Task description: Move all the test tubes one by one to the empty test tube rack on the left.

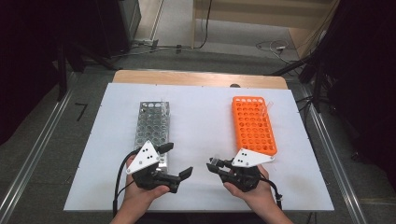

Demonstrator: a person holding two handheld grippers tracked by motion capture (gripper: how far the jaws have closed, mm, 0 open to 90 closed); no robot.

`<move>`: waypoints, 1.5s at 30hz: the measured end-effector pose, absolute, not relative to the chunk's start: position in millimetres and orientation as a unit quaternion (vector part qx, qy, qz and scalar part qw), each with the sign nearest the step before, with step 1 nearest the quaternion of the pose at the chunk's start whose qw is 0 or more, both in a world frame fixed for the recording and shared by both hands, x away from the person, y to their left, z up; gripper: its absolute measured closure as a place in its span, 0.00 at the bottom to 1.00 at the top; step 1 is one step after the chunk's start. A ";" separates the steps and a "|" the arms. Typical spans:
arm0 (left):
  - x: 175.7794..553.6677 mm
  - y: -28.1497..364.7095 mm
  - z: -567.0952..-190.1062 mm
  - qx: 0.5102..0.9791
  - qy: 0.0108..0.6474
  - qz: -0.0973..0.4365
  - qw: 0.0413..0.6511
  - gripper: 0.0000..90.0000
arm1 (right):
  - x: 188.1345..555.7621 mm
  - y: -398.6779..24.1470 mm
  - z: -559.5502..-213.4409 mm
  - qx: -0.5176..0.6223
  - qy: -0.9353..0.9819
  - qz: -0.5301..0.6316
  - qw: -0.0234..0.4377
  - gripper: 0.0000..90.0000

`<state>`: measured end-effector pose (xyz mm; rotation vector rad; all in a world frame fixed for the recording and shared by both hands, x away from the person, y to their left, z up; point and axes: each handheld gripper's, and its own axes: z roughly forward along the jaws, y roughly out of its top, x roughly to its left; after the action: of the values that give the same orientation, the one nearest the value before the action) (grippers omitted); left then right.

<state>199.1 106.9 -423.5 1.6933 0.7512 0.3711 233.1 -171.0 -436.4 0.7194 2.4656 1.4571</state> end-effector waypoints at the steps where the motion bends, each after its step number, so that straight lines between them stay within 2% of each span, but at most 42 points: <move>1: 198.5 105.0 -423.5 0.727 0.321 0.160 0.586 0.06 | 232.0 -168.9 -436.8 0.241 0.832 0.491 0.093 0.82; 4: 197.1 99.2 -423.6 0.729 0.313 0.157 0.588 0.09 | 229.4 -163.6 -437.5 0.233 0.836 0.489 0.089 0.82; 11: 195.1 89.1 -423.5 0.732 0.303 0.147 0.592 0.22 | 224.8 -154.4 -438.5 0.216 0.842 0.487 0.081 0.82; 20: 193.0 74.5 -426.2 0.744 0.295 0.144 0.582 0.48 | 221.6 -148.1 -439.8 0.208 0.846 0.485 0.074 0.82; 32: 192.3 67.2 -430.0 0.756 0.277 0.136 0.578 0.75 | 217.8 -140.5 -440.5 0.197 0.853 0.479 0.064 0.82; 37: 191.9 66.7 -430.3 0.758 0.270 0.134 0.578 0.81 | 217.4 -139.8 -440.7 0.198 0.853 0.479 0.062 0.82; 45: 191.5 66.7 -430.1 0.759 0.270 0.142 0.576 0.84 | 217.9 -139.9 -440.8 0.199 0.853 0.479 0.061 0.82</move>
<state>191.5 66.7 -430.1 1.7765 0.6327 0.3333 217.9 -139.9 -440.8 0.6027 2.5792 1.4498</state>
